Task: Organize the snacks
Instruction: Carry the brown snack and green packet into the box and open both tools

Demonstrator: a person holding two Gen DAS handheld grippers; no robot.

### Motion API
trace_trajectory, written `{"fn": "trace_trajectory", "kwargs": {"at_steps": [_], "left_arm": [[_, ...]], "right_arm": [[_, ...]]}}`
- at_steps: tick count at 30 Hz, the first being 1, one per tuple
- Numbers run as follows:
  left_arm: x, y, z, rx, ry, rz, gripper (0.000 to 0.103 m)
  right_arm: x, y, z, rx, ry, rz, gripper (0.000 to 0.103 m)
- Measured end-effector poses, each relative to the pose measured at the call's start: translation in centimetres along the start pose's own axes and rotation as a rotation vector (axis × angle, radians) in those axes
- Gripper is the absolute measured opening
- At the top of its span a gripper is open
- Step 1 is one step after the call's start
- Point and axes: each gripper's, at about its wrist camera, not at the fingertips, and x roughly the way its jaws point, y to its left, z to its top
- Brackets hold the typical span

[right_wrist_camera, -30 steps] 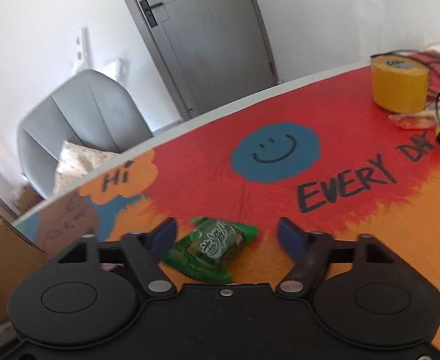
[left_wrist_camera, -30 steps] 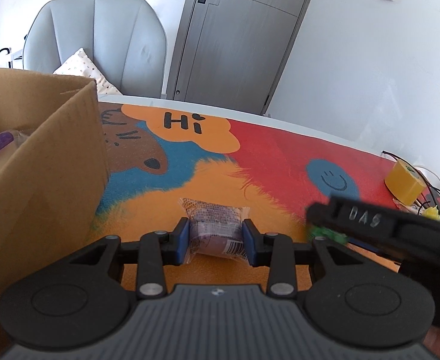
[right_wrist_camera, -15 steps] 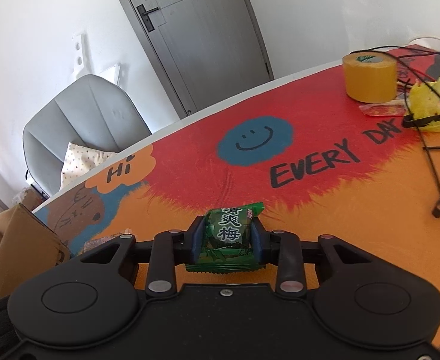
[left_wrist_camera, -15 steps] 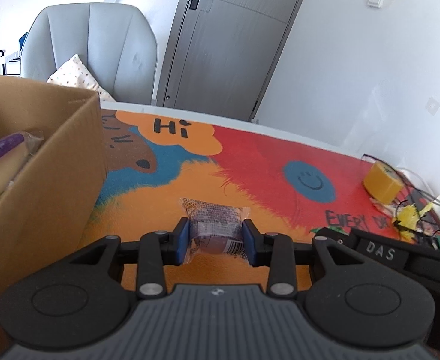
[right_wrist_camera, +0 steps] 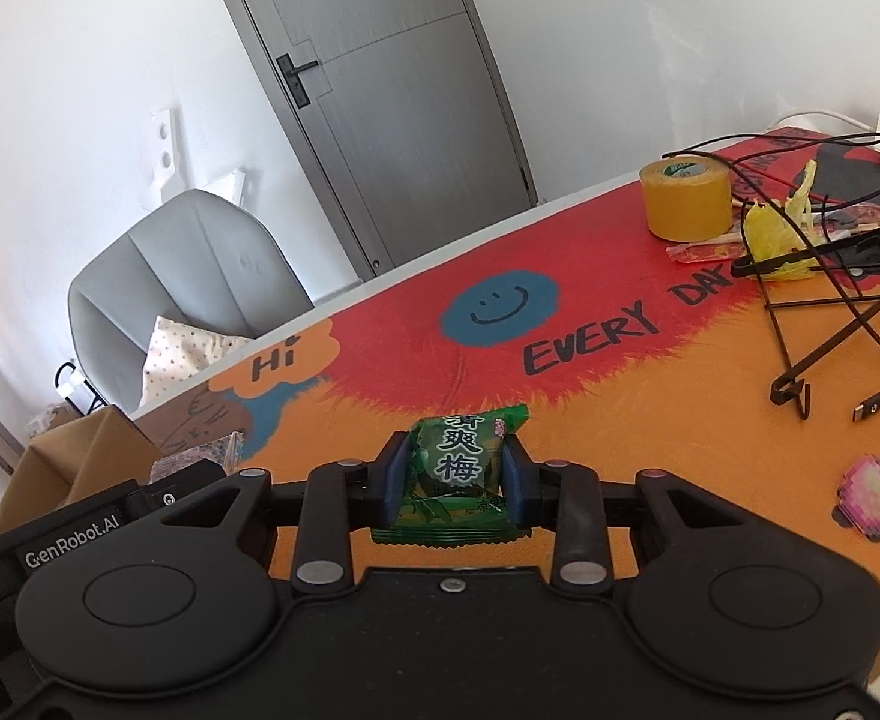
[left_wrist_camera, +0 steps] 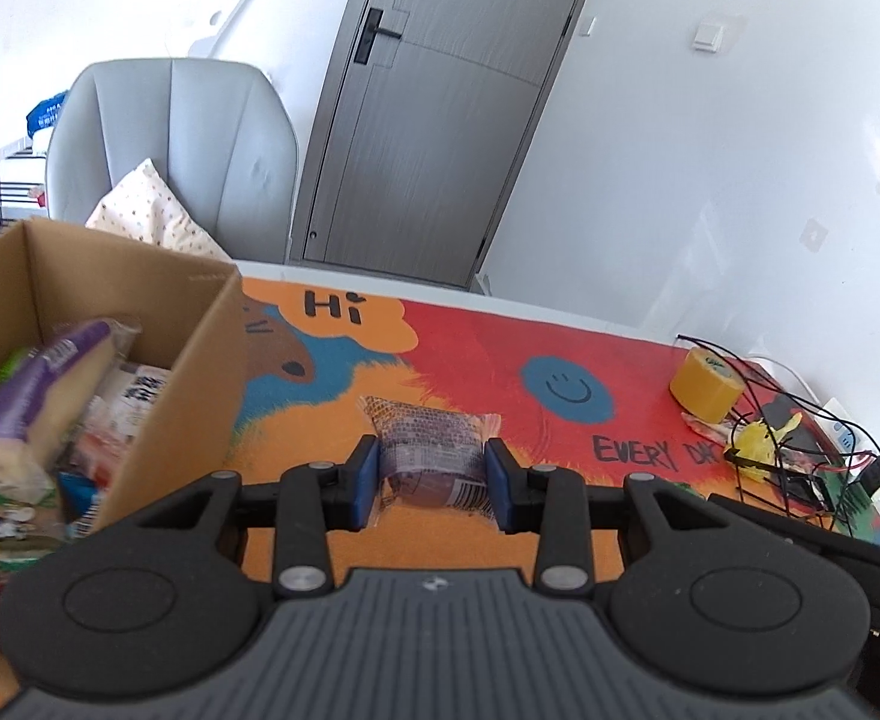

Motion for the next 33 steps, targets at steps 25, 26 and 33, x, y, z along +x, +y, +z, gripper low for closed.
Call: {"fn": "trace_trajectory", "kwargs": {"at_steps": [25,26,33], "left_arm": [[-7.7,4.1,2.3,-0.018,-0.103,0.031,0.036],[-8.1,4.3,2.4,-0.018,-0.109,0.034,0.036],[-10.0,6.5,3.2,-0.034,-0.138,0.07,0.036]], "right_arm": [[-4.6,5.8,-0.5,-0.059,-0.06,0.124,0.033],[-4.7,6.2,-0.5,-0.063,-0.061,0.131,0.033],[-4.8,8.9,-0.5,-0.093,-0.062,0.197,0.033]]}}
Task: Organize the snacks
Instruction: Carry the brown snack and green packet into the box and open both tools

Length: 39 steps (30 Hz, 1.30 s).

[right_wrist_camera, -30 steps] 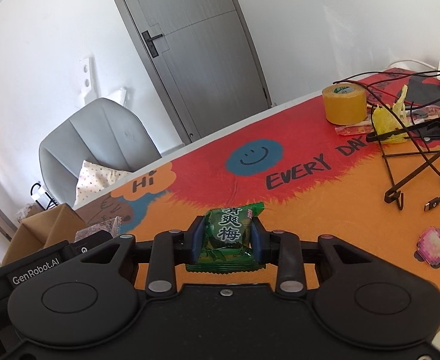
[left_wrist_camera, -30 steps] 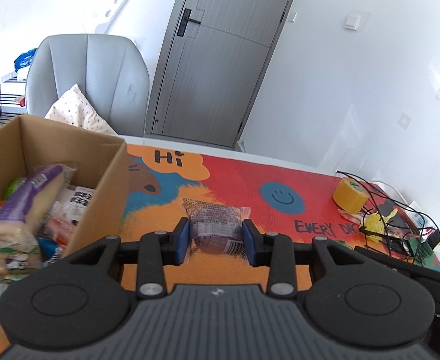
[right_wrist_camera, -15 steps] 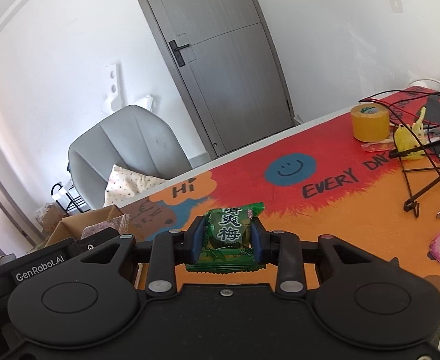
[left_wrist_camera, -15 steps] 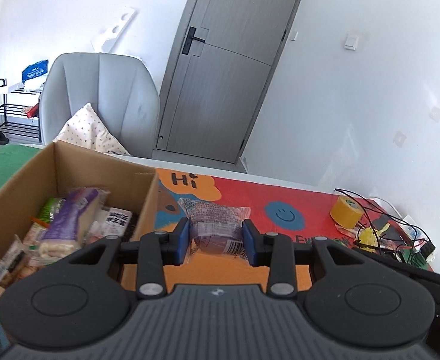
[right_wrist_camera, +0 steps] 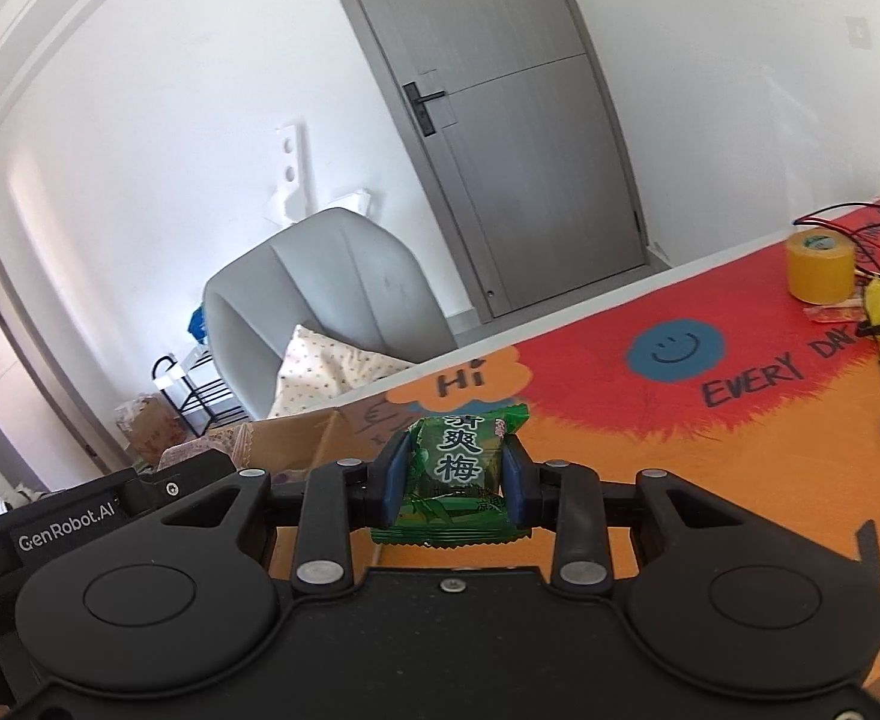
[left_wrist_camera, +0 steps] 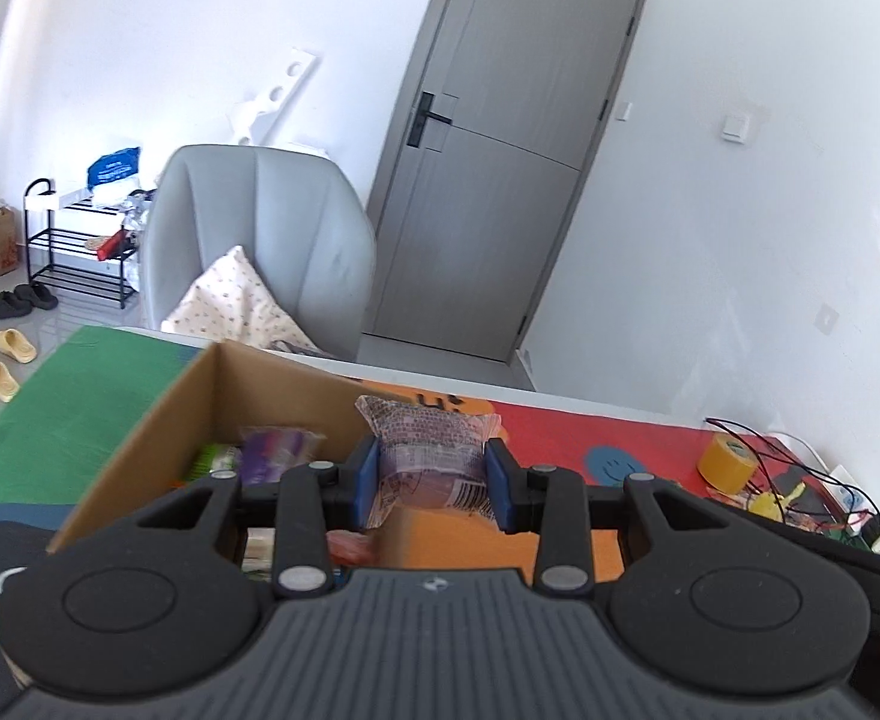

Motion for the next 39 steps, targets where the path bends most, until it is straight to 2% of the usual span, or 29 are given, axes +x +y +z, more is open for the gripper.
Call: {"fn": "trace_trajectory", "kwargs": {"at_steps": [19,26,33,37,39], "left_arm": [[-1.4,6.6,0.3,-0.046,0.026,0.07,0.037],[-2.2,9.2,0.8,-0.092,0.013,0.096,0.042],[-2.7,10.7,1.0,-0.122,0.006,0.112,0.051],[-3.0,11.2,0.9,-0.126,0.005,0.113,0.062],[-3.1,11.3,0.9,-0.127,0.005,0.112,0.069]], "right_arm": [[1.9,7.4,-1.3,-0.088,0.047,0.109,0.033],[2.0,9.8,-1.9,-0.122,0.066,0.131,0.033],[2.0,11.3,-2.2,-0.142,0.08,0.141,0.034],[2.2,11.7,-2.4,-0.13,0.103,0.17,0.039],[2.2,11.6,-2.6,-0.132,0.106,0.158,0.041]]}}
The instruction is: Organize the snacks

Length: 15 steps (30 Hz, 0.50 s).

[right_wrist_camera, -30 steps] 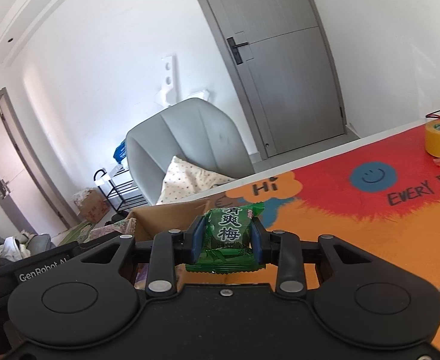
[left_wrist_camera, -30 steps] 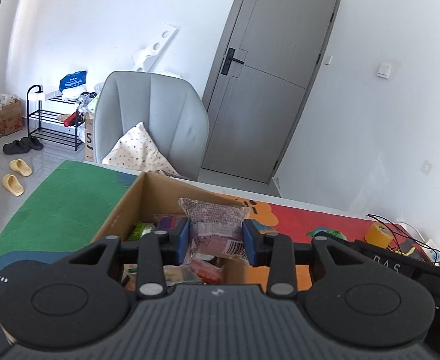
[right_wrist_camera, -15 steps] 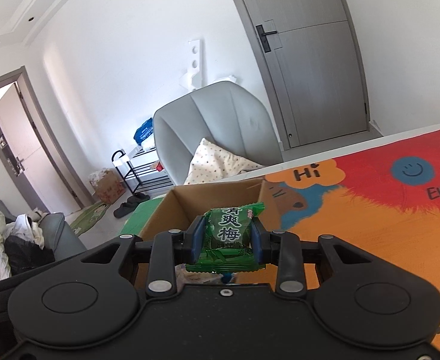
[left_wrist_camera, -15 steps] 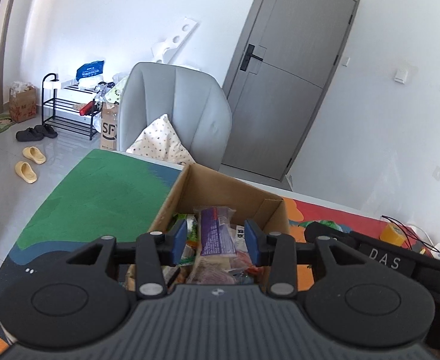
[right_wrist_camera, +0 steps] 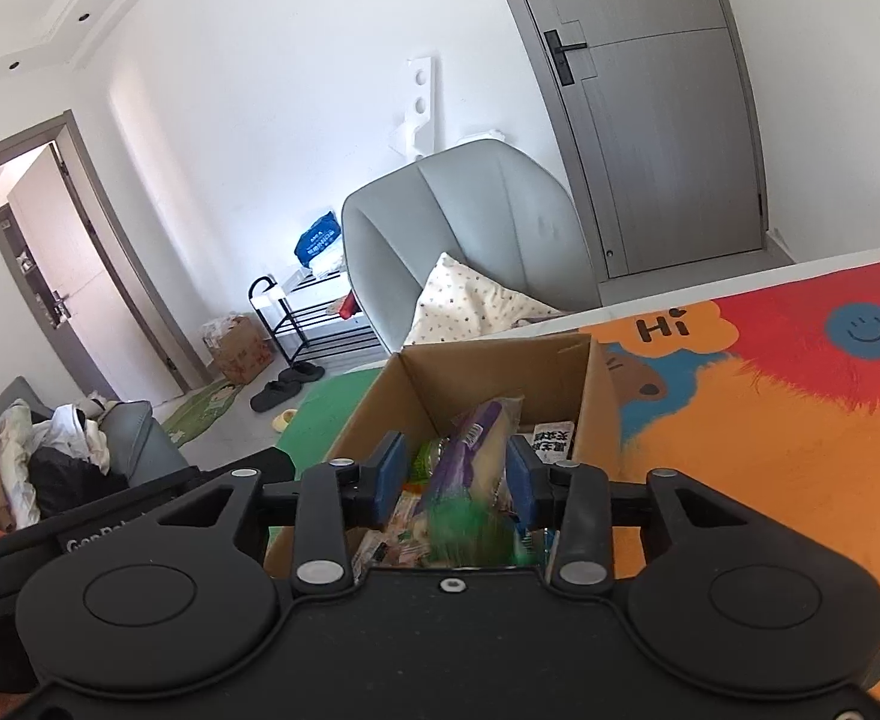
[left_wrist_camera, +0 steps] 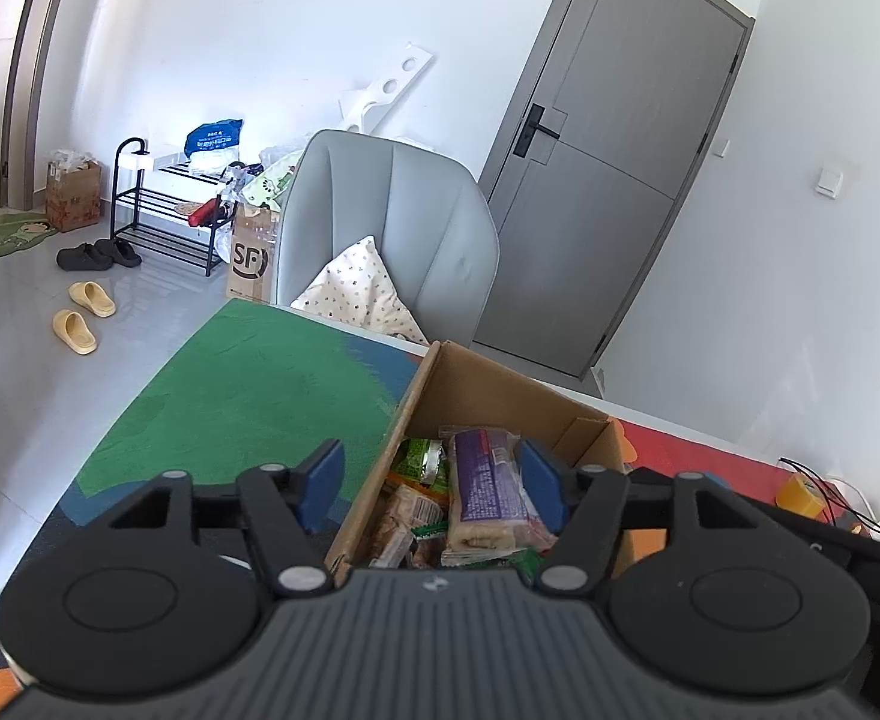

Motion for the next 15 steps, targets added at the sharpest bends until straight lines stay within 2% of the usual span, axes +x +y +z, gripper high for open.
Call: {"fn": "trace_trajectory", "kwargs": {"at_steps": [4,9,15], "left_arm": [[-0.1,0.0,-0.2,0.0,0.005,-0.002,0.078],[-0.1,0.0,-0.7,0.007,0.02,0.003,0.083],[-0.3,-0.5,-1.3,0.032,0.044,-0.001,0.09]], "right_arm": [[-0.7,-0.4,-0.2,0.008,-0.008,-0.029,0.048],[-1.8,-1.1,-0.6,0.018,-0.021,-0.068,0.056],[-3.0,-2.0,-1.6,0.032,-0.033,-0.111,0.073]]}}
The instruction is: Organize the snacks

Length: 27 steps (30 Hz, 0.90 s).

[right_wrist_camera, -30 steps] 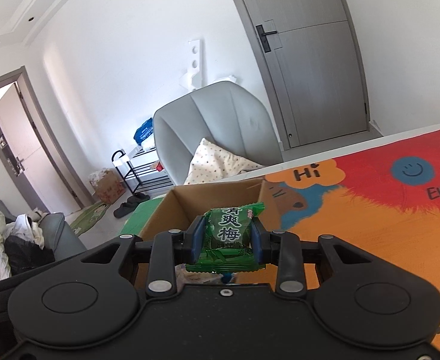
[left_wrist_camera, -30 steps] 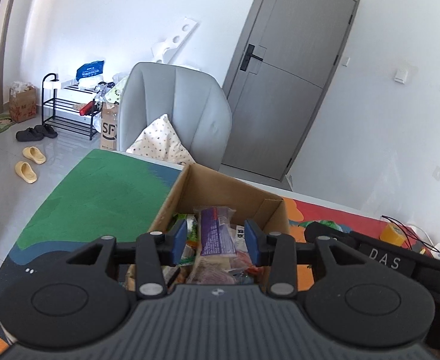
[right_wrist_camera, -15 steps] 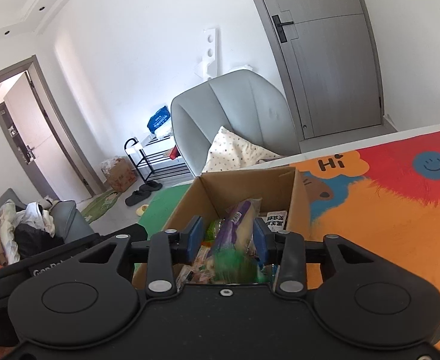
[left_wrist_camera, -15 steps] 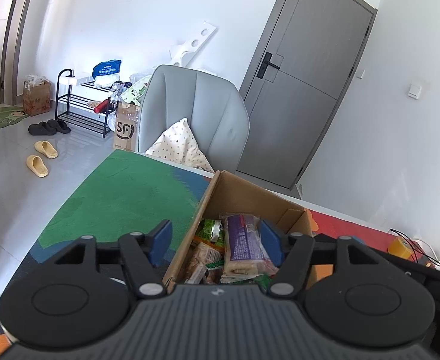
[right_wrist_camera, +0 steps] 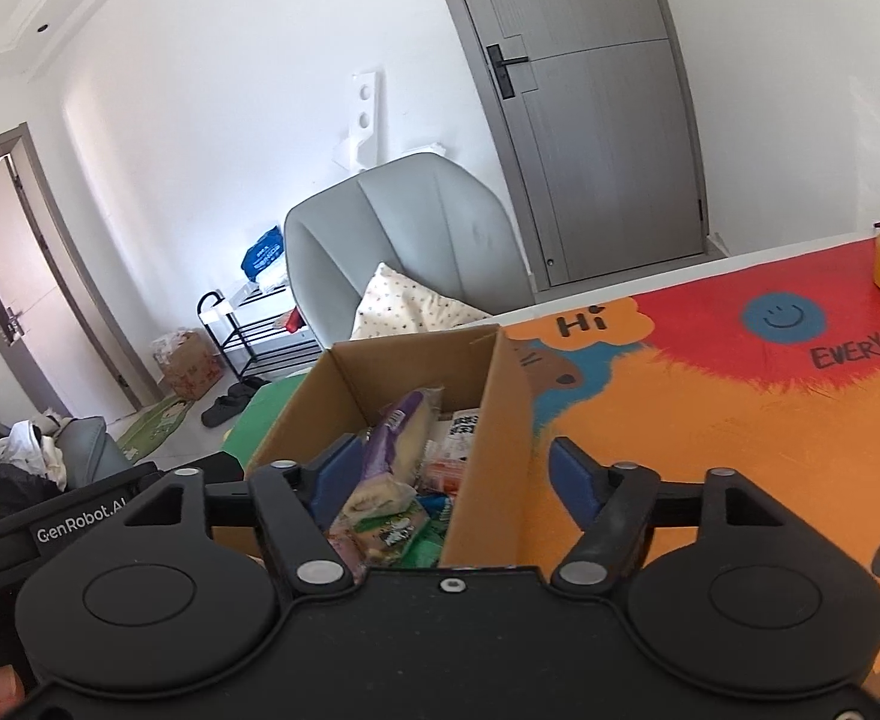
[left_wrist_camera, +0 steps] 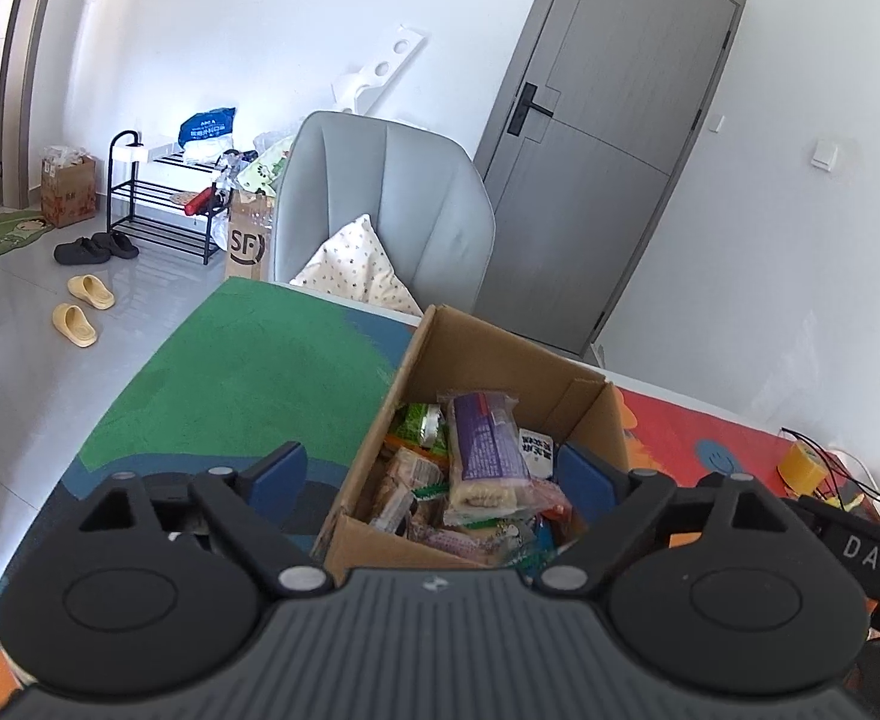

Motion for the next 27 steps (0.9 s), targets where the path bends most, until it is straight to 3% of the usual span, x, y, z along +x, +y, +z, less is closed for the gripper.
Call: {"fn": "trace_trajectory", "kwargs": {"at_steps": [7,10,27], "left_arm": [[-0.6,-1.4,-0.8,0.052,0.007,0.002,0.094],[-1.0,-2.4,-1.1,0.098,0.001,-0.007,0.096],[-3.2,-5.2,-2.6,0.231,0.005,-0.059,0.103]], "right_arm": [[-1.6,-1.5,-0.6,0.024,-0.024,-0.037,0.097],[-2.5,-2.3,-0.8,0.039,-0.047,-0.056,0.102],[-7.2,-5.0,-2.5,0.091,-0.088,-0.167,0.103]]}}
